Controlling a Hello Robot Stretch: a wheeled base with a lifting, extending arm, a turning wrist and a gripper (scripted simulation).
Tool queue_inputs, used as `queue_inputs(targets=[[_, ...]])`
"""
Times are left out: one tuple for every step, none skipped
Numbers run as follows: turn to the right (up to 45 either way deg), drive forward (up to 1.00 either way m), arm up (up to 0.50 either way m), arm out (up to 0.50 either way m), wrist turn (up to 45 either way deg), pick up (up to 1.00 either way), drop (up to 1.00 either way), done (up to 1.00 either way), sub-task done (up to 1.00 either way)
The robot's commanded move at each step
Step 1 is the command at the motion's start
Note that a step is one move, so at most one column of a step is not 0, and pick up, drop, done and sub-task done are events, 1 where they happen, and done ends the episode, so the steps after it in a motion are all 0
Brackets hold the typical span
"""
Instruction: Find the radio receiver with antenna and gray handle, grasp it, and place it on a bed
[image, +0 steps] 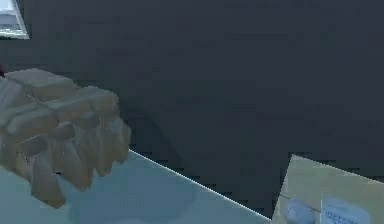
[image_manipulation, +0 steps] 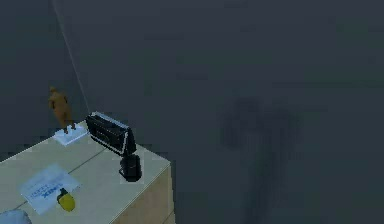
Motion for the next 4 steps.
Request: queue_inputs(targets=[[-21.0, 0.00, 0.00, 0.00, 0.0, 0.00, 0.00, 0.00, 0.00], [45.0, 0.00, 0.00, 0.00, 0.0, 0.00, 0.00, 0.00, 0.00], [45.0, 0.00, 0.00, 0.00, 0.0, 0.00, 0.00, 0.00, 0.00], [15.0, 0.00, 0.00, 0.00, 0.0, 0.00, 0.00, 0.00, 0.00]])
